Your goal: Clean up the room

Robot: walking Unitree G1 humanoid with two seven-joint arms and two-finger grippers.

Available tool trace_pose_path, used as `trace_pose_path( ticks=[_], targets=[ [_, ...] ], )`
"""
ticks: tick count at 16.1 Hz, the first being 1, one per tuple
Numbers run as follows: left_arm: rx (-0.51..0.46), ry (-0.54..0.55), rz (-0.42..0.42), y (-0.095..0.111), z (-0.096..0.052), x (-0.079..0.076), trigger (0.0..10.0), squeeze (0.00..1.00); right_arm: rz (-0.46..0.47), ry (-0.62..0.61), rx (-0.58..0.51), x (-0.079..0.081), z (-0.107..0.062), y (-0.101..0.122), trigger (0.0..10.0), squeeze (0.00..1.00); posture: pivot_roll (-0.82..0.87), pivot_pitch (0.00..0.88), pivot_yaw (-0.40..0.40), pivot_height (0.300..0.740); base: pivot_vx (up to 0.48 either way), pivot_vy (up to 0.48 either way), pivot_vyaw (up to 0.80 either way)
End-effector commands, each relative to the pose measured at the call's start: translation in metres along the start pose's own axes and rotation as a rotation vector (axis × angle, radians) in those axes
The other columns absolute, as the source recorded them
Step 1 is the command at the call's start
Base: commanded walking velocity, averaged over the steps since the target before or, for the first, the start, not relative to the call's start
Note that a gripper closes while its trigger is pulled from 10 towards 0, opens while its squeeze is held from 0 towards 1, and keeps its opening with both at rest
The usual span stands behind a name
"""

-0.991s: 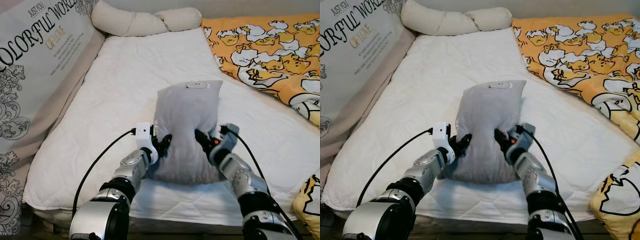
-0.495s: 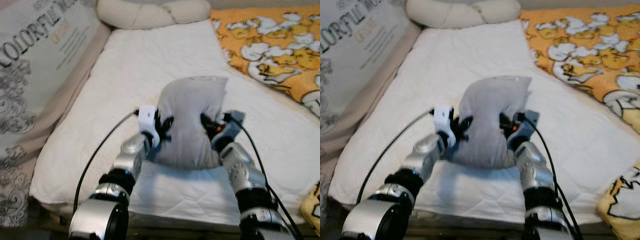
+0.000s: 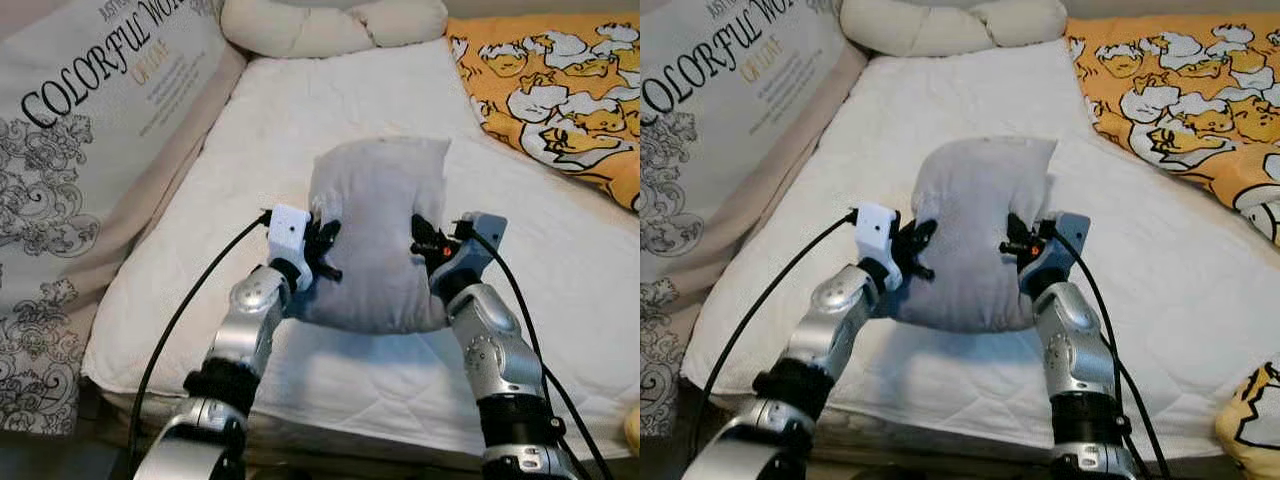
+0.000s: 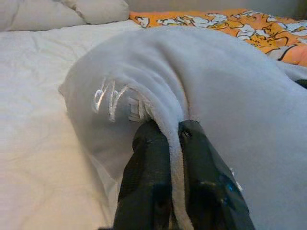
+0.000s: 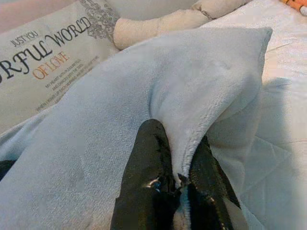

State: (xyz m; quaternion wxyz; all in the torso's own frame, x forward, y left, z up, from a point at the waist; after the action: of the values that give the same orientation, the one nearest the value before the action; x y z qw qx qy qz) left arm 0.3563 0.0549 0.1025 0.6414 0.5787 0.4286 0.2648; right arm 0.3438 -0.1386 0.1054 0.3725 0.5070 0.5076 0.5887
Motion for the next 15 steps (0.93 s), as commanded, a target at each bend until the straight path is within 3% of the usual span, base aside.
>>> trace_pose_path(
  ticks=[1, 3, 4, 8, 9, 10, 15],
  targets=[
    [-0.022, -0.01, 0.054, 0.009, -0.001, -0.004, 0.0, 0.0, -0.008, 0.054, -0.052, 0.019, 0.007, 0.015, 0.0, 0.0, -0.04, 0.0, 0.115, 0.74, 0.0, 0.0, 0.0],
    [-0.024, 0.021, 0.072, 0.009, -0.004, 0.001, 0.0, 0.0, -0.017, 0.061, -0.055, 0.021, 0.008, 0.015, 0.0, 0.0, -0.02, 0.0, 0.096, 0.74, 0.0, 0.0, 0.0],
    [-0.033, 0.043, 0.074, 0.011, -0.006, 0.004, 10.0, 0.0, -0.021, 0.067, -0.049, 0.023, 0.009, 0.014, 0.0, 0.0, -0.01, 0.0, 0.077, 0.74, 0.0, 0.0, 0.0],
    [-0.048, 0.033, 0.178, 0.019, -0.008, 0.001, 10.0, 0.0, -0.038, 0.036, -0.059, 0.022, 0.007, 0.016, 0.0, 0.0, -0.01, 0.0, 0.076, 0.74, 0.0, 0.0, 0.0],
    [-0.048, 0.036, 0.175, 0.02, -0.007, 0.001, 10.0, 0.0, -0.041, 0.004, -0.054, 0.017, 0.006, 0.016, 1.9, 0.0, -0.03, 0.0, 0.08, 0.74, 0.0, 0.0, 0.0],
    [-0.049, 0.037, 0.176, 0.021, -0.006, 0.002, 10.0, 0.0, -0.058, -0.031, -0.04, 0.012, 0.005, 0.015, 10.0, 0.0, -0.03, 0.0, 0.076, 0.74, 0.0, 0.292, 0.0],
    [-0.052, 0.055, 0.202, 0.028, -0.004, 0.008, 10.0, 0.0, -0.071, -0.057, -0.011, 0.006, -0.002, 0.009, 10.0, 0.0, -0.02, 0.0, 0.078, 0.74, 0.0, 0.37, 0.0]
  ],
)
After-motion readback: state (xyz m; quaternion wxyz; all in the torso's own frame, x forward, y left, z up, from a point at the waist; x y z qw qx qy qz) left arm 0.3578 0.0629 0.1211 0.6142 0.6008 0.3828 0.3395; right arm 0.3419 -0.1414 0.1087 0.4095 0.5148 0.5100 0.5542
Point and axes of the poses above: a point about 5 cm out from each wrist's last joint towards the gripper, its own z axis pointing out of the wrist towards the gripper, its own y axis along the axis of the wrist's last joint, x = y × z, the point moved 3 cm from there along z, pointing out of the wrist towards the gripper, and after that the axes turned 9 degrees about -z, right-handed, at the moved point
